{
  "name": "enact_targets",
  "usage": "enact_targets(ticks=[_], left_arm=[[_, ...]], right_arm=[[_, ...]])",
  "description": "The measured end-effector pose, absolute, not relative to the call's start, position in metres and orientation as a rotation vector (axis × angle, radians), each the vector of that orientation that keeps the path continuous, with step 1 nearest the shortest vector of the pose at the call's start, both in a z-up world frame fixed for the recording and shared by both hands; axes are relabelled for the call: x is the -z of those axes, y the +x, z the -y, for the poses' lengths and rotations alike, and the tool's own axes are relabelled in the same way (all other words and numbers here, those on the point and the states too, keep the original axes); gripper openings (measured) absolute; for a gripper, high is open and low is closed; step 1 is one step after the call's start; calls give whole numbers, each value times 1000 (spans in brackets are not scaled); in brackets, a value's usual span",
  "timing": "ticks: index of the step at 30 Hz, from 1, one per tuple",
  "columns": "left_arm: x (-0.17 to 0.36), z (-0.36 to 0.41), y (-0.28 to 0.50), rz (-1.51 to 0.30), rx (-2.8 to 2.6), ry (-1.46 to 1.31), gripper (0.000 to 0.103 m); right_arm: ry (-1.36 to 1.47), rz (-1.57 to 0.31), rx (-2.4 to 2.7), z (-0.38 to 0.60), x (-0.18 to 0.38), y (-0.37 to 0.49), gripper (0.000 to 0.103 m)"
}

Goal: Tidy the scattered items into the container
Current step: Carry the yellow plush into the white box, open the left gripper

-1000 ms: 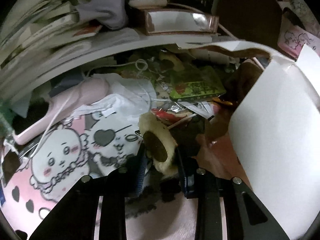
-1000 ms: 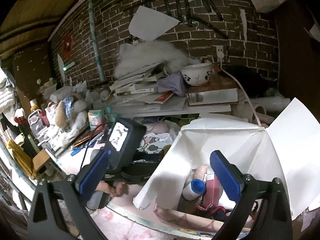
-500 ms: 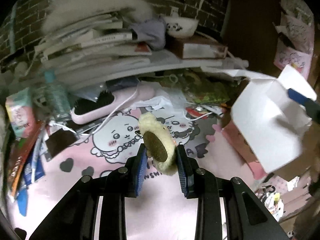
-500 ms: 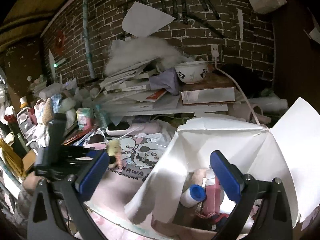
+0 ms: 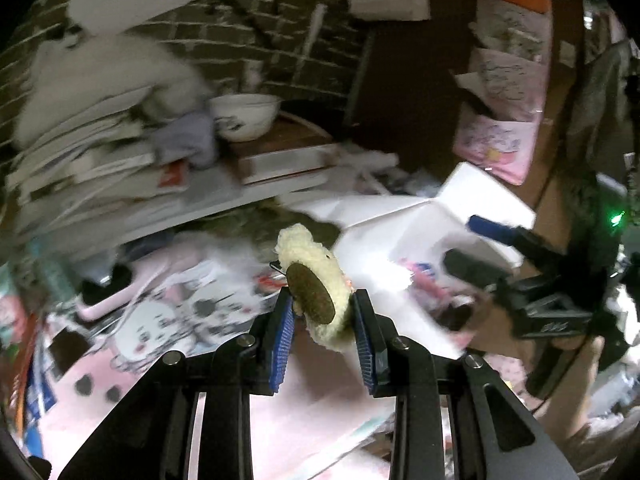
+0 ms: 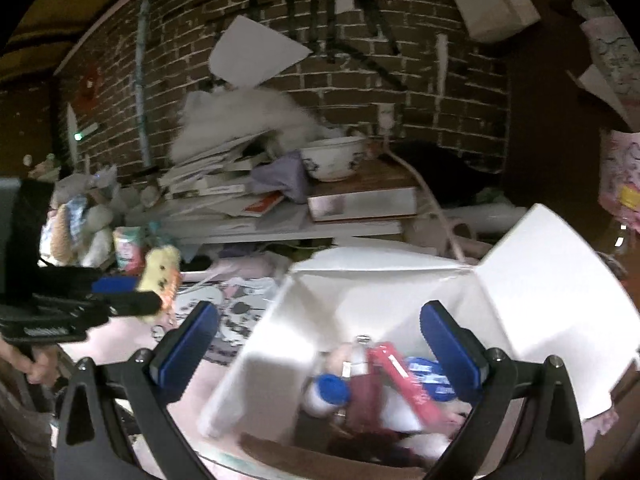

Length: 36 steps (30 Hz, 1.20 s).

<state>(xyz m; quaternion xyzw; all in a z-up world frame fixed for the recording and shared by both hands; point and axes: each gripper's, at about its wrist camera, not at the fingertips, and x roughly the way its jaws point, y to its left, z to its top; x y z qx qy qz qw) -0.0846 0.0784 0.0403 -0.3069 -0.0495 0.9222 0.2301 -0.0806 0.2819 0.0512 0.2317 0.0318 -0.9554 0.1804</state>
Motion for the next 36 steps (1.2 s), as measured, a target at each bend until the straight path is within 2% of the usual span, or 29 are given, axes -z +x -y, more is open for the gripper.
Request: enact_targets(ticks=[7,13,22,32,34,35,36], left_arm=[[-50,-123,-108,96,-2405,-862,24],[-41,-155,-132,61,-2306,-945,24],[-27,-171,-144,20,-2301,-1026,27],[-31,-160,-142,65,-2354,-1004,50],[-36,-155,-138,66,-2395,-986,60],[-38,-152,-135,61,-2436,-982,73],[-40,-147,-133,64,-2474,-972,78]], right_arm=[[619,-58,2769,-312,-59,-75,101],[610,-103,2829,-323,-60,-71,101],[593,-275,2957,-318,-58,-67,101],[601,-231,2966,-319,-61,-69,103],[598,-205,2964,-320,-62,-67,103],[596,-195,2963,-320,-62,-67,103],[592,-188,2960,-320,-63,-66,103]])
